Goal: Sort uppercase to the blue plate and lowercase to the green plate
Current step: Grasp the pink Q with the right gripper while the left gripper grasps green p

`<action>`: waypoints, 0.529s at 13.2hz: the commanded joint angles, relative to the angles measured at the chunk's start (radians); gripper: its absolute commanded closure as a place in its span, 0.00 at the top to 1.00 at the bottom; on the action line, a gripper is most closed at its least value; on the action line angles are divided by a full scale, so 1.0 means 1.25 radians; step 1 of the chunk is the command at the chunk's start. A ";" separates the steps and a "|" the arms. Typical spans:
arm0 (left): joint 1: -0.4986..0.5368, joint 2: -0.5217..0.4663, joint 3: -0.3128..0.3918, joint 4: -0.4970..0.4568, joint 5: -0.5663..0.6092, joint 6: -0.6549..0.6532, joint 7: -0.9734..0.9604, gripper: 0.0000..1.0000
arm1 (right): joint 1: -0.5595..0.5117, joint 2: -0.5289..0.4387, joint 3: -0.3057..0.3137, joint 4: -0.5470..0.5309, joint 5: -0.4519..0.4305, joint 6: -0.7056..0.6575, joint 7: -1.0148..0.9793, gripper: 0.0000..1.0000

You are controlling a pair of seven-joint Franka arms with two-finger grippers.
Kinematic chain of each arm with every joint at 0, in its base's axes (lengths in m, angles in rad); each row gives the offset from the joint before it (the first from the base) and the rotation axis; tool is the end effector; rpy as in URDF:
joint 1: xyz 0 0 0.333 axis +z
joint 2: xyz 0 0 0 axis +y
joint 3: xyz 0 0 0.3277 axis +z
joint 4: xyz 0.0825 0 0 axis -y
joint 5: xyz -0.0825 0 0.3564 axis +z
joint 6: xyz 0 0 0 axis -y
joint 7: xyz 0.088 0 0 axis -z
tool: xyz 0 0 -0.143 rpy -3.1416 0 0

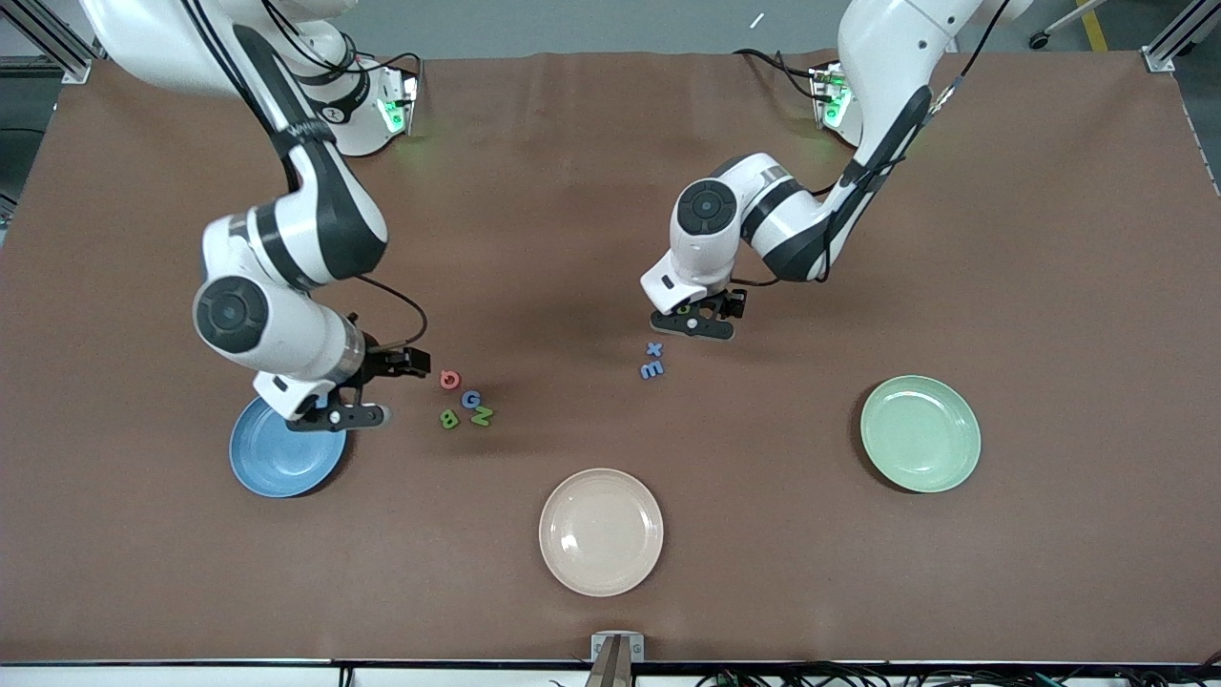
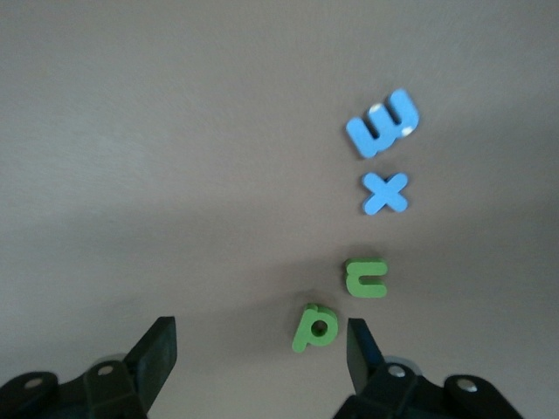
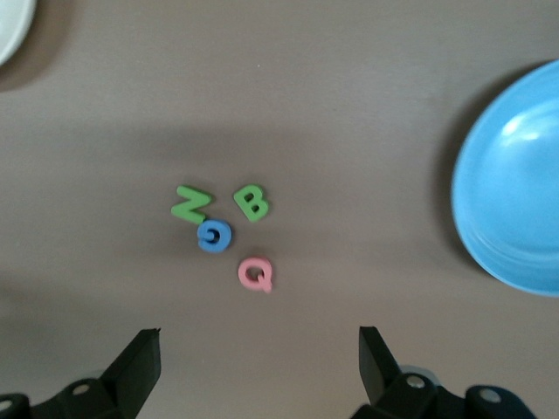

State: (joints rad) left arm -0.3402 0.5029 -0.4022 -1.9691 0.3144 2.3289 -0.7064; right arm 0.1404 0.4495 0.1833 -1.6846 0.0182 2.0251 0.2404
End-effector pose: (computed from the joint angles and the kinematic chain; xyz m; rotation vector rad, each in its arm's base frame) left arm 0.4461 -0.3842 0.2190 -3.0448 0.3484 0.0728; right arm 0.6040 0.1931 0.3244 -3.0703 -0.0932 0.1917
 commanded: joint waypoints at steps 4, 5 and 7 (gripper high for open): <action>0.010 0.054 -0.010 0.007 0.011 0.007 0.003 0.71 | 0.045 0.102 -0.003 -0.001 -0.015 0.081 0.014 1.00; 0.012 0.060 -0.018 0.007 0.009 0.012 0.003 0.70 | 0.041 0.101 -0.005 -0.014 -0.016 0.077 0.013 1.00; 0.019 0.065 -0.034 0.007 0.007 0.018 0.003 0.70 | 0.041 0.102 -0.007 -0.022 -0.043 0.076 0.014 1.00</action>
State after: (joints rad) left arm -0.3333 0.5752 -0.4172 -1.9679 0.3158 2.3410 -0.7046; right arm 0.2000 0.5924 0.1739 -1.6892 -0.0009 2.1180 0.2453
